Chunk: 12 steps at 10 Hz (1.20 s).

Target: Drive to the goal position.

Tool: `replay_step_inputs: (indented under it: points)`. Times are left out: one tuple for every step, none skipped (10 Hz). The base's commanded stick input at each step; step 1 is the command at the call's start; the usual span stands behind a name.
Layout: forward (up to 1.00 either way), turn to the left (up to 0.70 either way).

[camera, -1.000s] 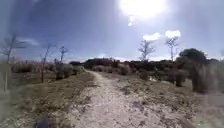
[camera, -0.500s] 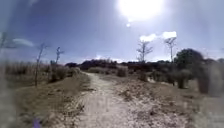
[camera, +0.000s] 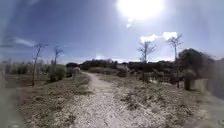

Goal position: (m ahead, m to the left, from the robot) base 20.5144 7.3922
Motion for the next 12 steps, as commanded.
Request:
replay_step_inputs:
  points:
    - [0.70,0.25]
    - [0.70,0.00]
    - [0.70,0.00]
    - [0.70,0.00]
    - [0.70,0.00]
    - [0.70,0.00]
    - [0.70,0.00]
    - [0.70,0.00]
    - [0.70,0.00]
    - [0.70,0.00]
    - [0.70,0.00]
    - [0.70,0.00]
